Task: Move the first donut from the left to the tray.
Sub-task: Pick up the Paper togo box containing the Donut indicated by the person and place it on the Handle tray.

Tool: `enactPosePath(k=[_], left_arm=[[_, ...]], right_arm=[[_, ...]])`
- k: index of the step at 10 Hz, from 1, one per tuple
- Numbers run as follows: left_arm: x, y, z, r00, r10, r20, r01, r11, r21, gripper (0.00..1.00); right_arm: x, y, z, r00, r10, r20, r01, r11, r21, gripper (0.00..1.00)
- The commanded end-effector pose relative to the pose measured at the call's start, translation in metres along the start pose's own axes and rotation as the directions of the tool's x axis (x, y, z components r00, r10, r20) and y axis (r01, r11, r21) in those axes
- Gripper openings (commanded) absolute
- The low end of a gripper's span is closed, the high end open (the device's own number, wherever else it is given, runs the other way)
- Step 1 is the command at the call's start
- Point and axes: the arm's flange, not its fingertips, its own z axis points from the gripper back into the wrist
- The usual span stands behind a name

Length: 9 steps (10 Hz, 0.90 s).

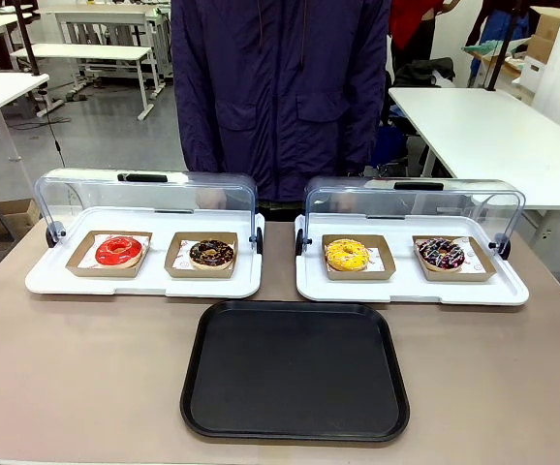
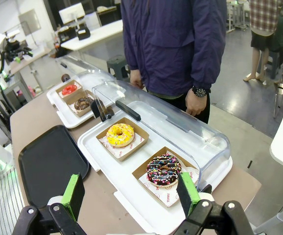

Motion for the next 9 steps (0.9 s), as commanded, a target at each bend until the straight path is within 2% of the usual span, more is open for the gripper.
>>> enactPosePath(k=[1,9], left_arm=[[0.0005,-0.0005,0.0005,1.000,-0.011,0.007,0.011,1.000,-0.008,1.00],[0.0005,-0.0005,0.0005,1.000,-0.011,0.007,0.011,1.000,-0.008,1.00]], right_arm=[[0.0001,0.0022,-0.0017,1.000,0.011,0.018,-0.011,1.000,0.001,1.00],[0.0001,0.0022,-0.0017,1.000,0.011,0.018,-0.011,1.000,0.001,1.00]])
